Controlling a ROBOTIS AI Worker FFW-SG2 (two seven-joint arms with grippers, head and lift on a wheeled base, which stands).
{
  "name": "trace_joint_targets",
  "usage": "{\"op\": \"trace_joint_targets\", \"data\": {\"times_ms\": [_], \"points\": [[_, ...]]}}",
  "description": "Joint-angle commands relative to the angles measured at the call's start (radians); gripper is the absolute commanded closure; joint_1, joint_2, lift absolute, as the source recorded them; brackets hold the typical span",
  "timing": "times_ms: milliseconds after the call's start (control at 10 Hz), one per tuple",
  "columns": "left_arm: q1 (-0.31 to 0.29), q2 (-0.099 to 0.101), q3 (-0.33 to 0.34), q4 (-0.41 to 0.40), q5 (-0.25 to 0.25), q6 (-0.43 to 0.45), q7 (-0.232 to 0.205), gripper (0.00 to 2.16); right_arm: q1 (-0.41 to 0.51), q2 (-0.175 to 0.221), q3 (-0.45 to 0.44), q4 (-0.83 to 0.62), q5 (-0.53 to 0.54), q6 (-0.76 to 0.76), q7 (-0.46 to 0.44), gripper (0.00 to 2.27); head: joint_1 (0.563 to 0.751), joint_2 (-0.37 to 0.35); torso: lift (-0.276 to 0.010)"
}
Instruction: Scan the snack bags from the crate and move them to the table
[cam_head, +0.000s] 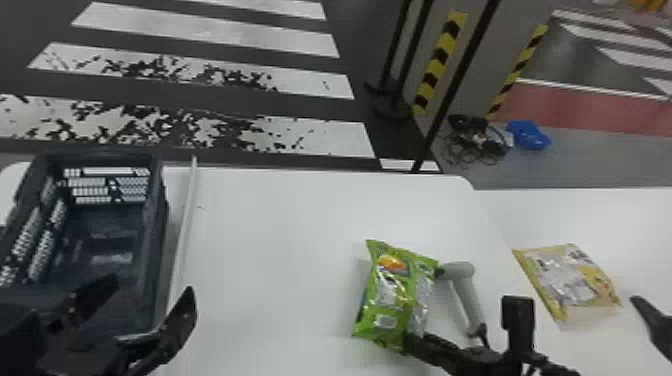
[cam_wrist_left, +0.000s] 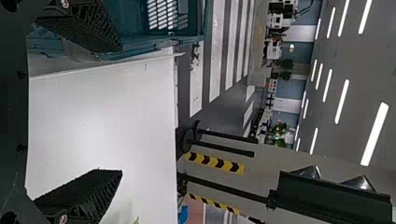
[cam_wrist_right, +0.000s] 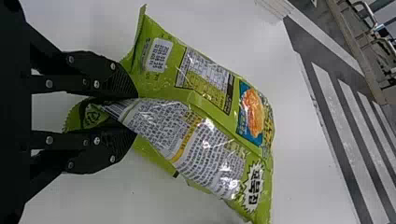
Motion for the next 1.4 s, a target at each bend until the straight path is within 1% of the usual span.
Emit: {"op": "trace_joint_targets", "data": {"times_ms": [0,200,400,500,600,800,900,1000,1100,1200,1300], "points": [[-0.004,0.0,-0.002,0.003,0.001,-0.002,0.0,0.07,0.006,-0.001,-0.01,-0.023,0.007,-0.04,0.013,2.25,0.695,-0.265,-0.095],[-0.01,0.0,-0.002,0.015,-0.001,-0.002,0.0,0.07,0.018,-0.012,-0.033,-0.099,0.027,-0.052,0.039,2.25,0.695,-0.266,-0.095],[-0.021,-0.005,-0.009,0.034,-0.001,-0.008,0.001,0.07,0.027,-0.049,-0.068,-0.176,0.022,-0.049,0.057,2.25,0.695,-0.267,-0.095],[-0.024,-0.006,-0.016,0.035,-0.004,-0.017,0.001,0.07,-0.004,-0.066,-0.105,-0.171,0.024,-0.049,0.057,2.25,0.695,-0.274,-0.095],[-0.025,-0.009,-0.017,0.038,-0.005,-0.02,0.001,0.07,-0.056,-0.098,-0.128,-0.128,0.032,-0.049,0.057,2.25,0.695,-0.283,-0.095],[-0.025,-0.011,-0.017,0.038,-0.007,-0.02,0.003,0.07,-0.203,-0.188,-0.169,0.031,0.038,-0.052,0.057,2.25,0.695,-0.344,-0.095],[-0.022,-0.011,-0.017,0.04,-0.01,-0.017,0.009,0.07,-0.278,-0.225,-0.173,0.132,0.048,-0.062,0.054,2.25,0.695,-0.35,-0.095],[-0.022,-0.014,-0.017,0.04,-0.011,-0.011,0.011,0.07,-0.353,-0.257,-0.173,0.247,0.061,-0.102,0.034,2.25,0.695,-0.35,-0.095],[-0.022,-0.015,-0.016,0.042,-0.011,-0.008,0.015,0.07,-0.433,-0.28,-0.171,0.382,0.064,-0.157,0.011,2.25,0.695,-0.35,-0.095],[-0.027,-0.014,-0.017,0.042,-0.011,-0.002,0.017,0.07,-0.471,-0.309,-0.18,0.485,0.061,-0.221,-0.012,2.25,0.695,-0.35,-0.095],[-0.045,-0.009,-0.033,0.054,-0.008,0.01,0.017,0.07,-0.476,-0.337,-0.197,0.559,0.061,-0.273,-0.045,2.25,0.695,-0.35,-0.095]]}}
